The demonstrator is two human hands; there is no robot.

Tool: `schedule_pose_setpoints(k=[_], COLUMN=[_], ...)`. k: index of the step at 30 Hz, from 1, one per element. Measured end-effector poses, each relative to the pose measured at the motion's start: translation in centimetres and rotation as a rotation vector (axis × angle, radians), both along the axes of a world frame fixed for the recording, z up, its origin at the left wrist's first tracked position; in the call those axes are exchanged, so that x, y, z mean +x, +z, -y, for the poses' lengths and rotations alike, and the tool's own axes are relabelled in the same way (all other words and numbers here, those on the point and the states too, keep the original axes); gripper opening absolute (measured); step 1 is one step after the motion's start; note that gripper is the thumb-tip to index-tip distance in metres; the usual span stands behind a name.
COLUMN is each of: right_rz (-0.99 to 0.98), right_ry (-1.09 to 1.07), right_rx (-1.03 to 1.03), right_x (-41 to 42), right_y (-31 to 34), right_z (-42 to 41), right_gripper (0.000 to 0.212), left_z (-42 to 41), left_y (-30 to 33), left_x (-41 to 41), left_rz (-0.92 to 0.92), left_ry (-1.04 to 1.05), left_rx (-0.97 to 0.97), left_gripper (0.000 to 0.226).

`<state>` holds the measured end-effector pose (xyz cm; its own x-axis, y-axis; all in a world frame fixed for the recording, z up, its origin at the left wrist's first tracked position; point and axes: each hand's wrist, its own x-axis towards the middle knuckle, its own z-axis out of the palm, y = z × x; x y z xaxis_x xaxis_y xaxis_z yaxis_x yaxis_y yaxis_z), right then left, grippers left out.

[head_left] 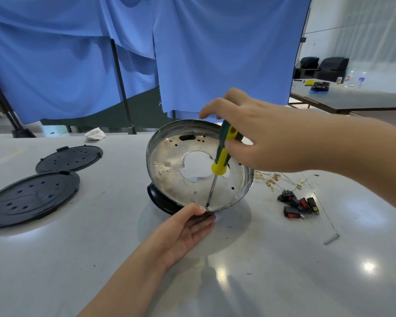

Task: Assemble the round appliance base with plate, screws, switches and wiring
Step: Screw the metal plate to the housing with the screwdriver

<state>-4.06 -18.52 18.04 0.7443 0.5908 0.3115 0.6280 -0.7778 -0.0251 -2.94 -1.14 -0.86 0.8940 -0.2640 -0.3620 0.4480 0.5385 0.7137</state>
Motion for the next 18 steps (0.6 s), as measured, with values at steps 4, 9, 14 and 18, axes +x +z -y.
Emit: schedule_pose_setpoints(k=[4, 9, 14, 18], right_rz=[0.325, 0.173, 0.033, 0.176], right_ry=[-0.107, -0.067, 0.054, -0.054], right_rx=[-0.162, -0.118, -0.037, -0.183], right_x=[0.0, 0.5, 0.2, -0.6], right_y=[-0.4, -0.6, -0.1, 0.8], right_z=[-0.7, 0.2, -0.1, -0.3], right_gripper=[0.041, 0.043, 0.050, 0.030], left_z=[0.1, 0.1, 0.2, 0.0], left_y=[0.0, 0.0, 0.1, 0.1], left_x=[-0.1, -0.2, 0.0, 0.0], left_rz=[-0.003, 0.010, 0.000, -0.008], left_ry=[0.000, -0.010, -0.009, 0.005], left_rx=[-0.012, -0.008, -0.006, -0.023], left_gripper=[0.027, 0.028, 0.018, 0.015])
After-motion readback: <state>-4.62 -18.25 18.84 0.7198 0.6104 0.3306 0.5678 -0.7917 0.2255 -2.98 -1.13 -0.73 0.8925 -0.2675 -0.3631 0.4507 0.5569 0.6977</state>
